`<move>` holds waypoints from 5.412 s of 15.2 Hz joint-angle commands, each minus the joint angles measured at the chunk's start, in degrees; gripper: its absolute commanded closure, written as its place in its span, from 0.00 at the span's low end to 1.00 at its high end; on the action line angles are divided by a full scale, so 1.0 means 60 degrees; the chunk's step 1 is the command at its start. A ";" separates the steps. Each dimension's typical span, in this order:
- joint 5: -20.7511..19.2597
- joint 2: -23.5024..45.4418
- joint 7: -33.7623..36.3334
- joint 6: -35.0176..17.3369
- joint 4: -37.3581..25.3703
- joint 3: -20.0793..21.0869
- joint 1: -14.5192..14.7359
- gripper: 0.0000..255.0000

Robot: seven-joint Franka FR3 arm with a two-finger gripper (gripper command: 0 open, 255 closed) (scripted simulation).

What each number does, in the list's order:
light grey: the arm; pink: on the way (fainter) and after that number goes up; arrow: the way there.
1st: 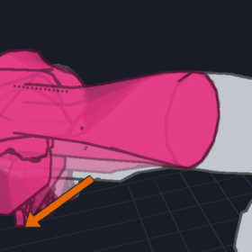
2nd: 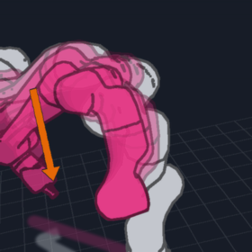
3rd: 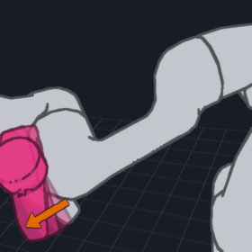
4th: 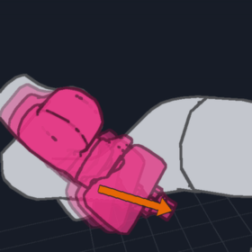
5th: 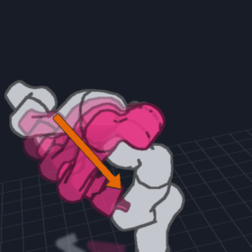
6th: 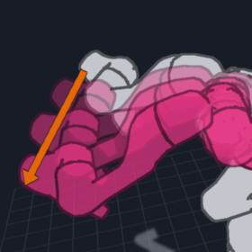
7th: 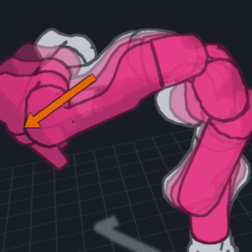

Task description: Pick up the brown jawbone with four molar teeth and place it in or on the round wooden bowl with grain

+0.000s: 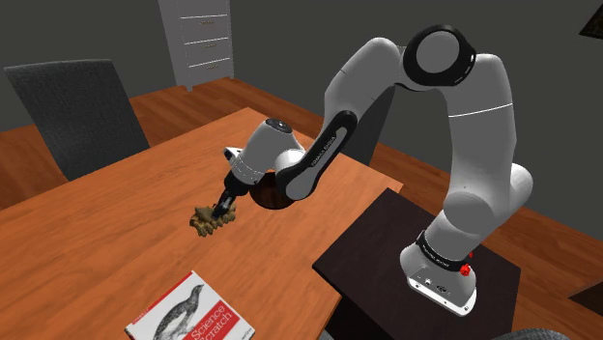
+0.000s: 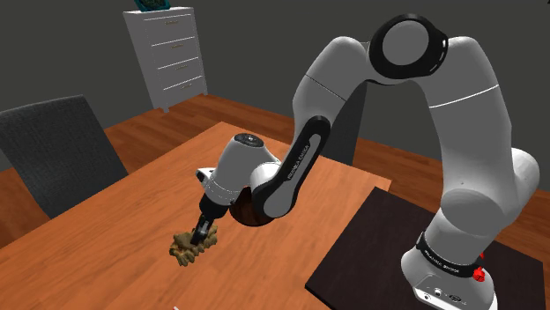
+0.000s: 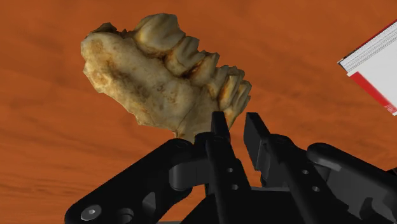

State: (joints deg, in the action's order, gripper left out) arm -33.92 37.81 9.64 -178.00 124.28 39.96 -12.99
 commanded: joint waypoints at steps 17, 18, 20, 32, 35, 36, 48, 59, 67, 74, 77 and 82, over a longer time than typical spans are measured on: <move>-0.1066 0.0695 0.2902 0.5342 -0.4759 -0.3984 0.5918 0.00; -0.1100 0.0816 0.2915 0.5299 -0.4841 -0.4023 0.5937 0.00; -0.1163 0.1061 0.2937 0.5216 -0.5013 -0.4099 0.5975 0.00; -0.1208 0.1255 0.2951 0.5154 -0.5154 -0.4156 0.6004 1.00; -0.1209 0.1256 0.2953 0.5154 -0.5154 -0.4157 0.6005 1.00; -0.1209 0.1256 0.2953 0.5154 -0.5154 -0.4157 0.6006 1.00; -0.0782 0.0437 0.2519 0.5750 -0.4934 -0.3767 0.5743 1.00; -0.0209 -0.0445 0.1961 0.6564 -0.4906 -0.3327 0.5465 1.00; 0.0198 -0.2061 0.1305 0.5848 -0.2834 -0.3117 0.4353 1.00; 0.1009 -0.3853 -0.0086 0.4760 -0.0435 -0.2978 0.2875 1.00; 0.1559 -0.4564 -0.0951 0.4368 0.0438 -0.2945 0.2255 1.00; 0.1627 -0.4762 -0.1349 0.3813 0.1075 -0.3100 0.1919 1.00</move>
State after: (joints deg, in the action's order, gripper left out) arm -23.54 8.93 1.18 -154.40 130.34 21.60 -1.47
